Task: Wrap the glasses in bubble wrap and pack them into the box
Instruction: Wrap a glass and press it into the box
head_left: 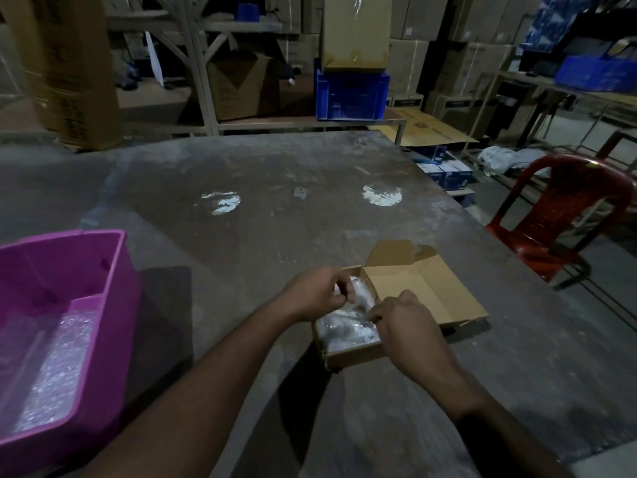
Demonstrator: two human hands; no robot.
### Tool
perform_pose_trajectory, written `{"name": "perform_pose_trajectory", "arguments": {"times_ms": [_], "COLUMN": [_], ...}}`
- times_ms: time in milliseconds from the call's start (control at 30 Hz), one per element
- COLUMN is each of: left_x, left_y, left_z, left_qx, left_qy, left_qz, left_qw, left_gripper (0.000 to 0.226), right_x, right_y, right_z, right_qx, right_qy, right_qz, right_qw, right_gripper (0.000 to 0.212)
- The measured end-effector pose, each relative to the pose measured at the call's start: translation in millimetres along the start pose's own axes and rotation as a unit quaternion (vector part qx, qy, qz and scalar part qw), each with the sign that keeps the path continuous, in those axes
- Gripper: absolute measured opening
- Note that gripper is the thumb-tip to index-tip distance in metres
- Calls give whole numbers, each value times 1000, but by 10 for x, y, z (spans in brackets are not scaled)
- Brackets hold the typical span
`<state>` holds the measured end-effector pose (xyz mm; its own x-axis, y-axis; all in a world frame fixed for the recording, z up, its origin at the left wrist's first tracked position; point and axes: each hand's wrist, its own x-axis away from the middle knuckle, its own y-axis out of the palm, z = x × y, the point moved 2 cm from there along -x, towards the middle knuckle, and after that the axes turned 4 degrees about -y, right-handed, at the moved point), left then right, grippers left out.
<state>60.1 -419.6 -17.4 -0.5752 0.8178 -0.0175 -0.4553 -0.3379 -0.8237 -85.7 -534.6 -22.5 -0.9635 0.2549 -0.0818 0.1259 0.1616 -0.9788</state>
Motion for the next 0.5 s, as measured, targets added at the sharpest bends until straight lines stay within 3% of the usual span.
{"name": "perform_pose_trajectory", "arguments": {"times_ms": [167,267,500], "left_x": [342,583,874], "left_y": [-342,-476,-506], "left_z": [-335,-539,-705], "left_qx": [115,139,132], "left_qy": [-65,-89,-134], "left_qz": [66,110,121], "left_qw": [989,980,975], "left_gripper": [24,26,15], "right_x": [-48,-169,-526], "right_y": [211,216,149], "right_z": [-193,-177,53], "right_qx": [-71,0,159], "right_qy": [-35,-15,-1], "right_qz": [47,84,-20], "right_qw": [996,996,987], "right_gripper": [45,37,29]}}
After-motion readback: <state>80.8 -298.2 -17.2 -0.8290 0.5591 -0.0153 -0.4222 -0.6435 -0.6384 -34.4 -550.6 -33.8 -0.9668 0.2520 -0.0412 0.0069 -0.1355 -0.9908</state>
